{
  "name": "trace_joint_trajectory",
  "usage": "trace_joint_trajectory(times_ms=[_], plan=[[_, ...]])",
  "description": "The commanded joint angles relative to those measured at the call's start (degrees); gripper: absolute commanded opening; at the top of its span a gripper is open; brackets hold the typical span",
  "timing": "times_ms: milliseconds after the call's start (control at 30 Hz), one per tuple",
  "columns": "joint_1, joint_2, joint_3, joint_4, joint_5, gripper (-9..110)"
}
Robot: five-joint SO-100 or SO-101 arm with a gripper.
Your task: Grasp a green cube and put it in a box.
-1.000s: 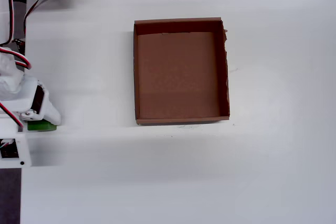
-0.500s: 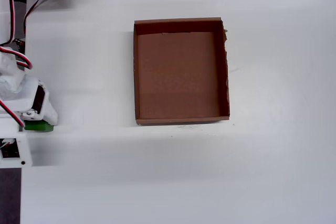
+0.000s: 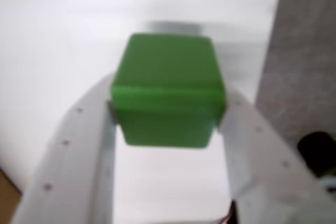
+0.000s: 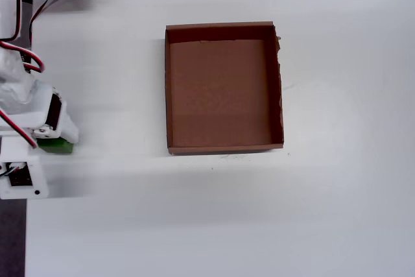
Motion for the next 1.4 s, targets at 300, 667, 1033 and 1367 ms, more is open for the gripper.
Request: trace_joint_trajectory(times_ms=[300,667,1033,1367], plan=[[-18.9,13.1,-10.46,16.52,24.26,14],[-41.31,11.95,-15.73,30.67,33.57,14],[-48.34,-4.92,-24.35,25.22,37.0,14],[-48.25,-19.86,-29.18,19.42,37.09,14]])
